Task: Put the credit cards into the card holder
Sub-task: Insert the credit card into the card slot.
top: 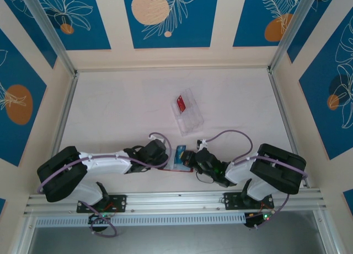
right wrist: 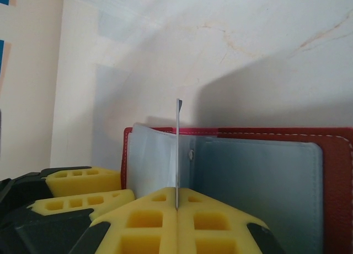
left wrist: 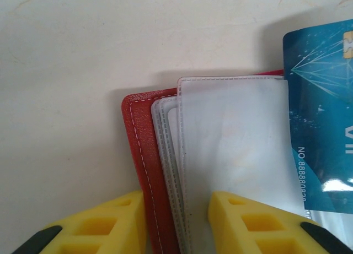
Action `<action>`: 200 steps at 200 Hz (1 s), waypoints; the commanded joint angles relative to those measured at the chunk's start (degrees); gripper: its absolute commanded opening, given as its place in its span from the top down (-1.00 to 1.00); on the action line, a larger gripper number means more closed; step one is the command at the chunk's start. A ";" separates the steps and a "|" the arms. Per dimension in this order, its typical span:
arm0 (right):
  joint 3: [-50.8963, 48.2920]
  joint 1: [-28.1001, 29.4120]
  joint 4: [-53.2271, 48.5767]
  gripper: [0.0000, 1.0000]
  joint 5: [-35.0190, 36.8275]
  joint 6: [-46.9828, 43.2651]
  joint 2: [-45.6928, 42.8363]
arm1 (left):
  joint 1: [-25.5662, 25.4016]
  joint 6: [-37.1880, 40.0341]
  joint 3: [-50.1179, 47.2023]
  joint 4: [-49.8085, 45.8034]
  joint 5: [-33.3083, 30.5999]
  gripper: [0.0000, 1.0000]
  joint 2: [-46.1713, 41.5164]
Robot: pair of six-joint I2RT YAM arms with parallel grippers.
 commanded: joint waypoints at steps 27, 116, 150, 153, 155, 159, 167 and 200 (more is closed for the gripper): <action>-0.19 0.55 -1.65 1.00 1.38 0.18 -2.87 | -0.71 -0.58 -3.27 -6.81 0.60 0.32 3.07; 0.43 0.81 0.55 1.00 1.18 1.05 0.89 | -0.71 -0.74 -3.67 -7.09 0.42 0.32 2.35; 0.12 1.35 1.59 1.00 2.00 2.44 2.61 | -0.73 -0.71 -3.75 -7.17 0.33 0.32 2.06; 0.12 1.42 1.55 1.00 2.15 2.65 2.71 | -0.71 -0.75 -3.84 -7.17 0.35 0.32 2.06; 0.15 1.50 1.65 1.00 2.28 2.77 2.88 | -0.71 -0.75 -3.82 -7.17 0.34 0.32 2.08; 0.08 1.69 1.70 1.00 2.50 3.10 3.14 | -0.72 -0.75 -3.83 -7.22 0.33 0.32 2.06; -0.05 2.26 2.03 1.00 3.33 3.72 3.73 | -0.70 -0.75 -3.84 -7.18 0.27 0.32 2.08; -0.63 4.01 1.72 1.00 6.43 5.78 4.52 | -0.71 -0.84 -4.11 -7.13 0.24 0.32 2.00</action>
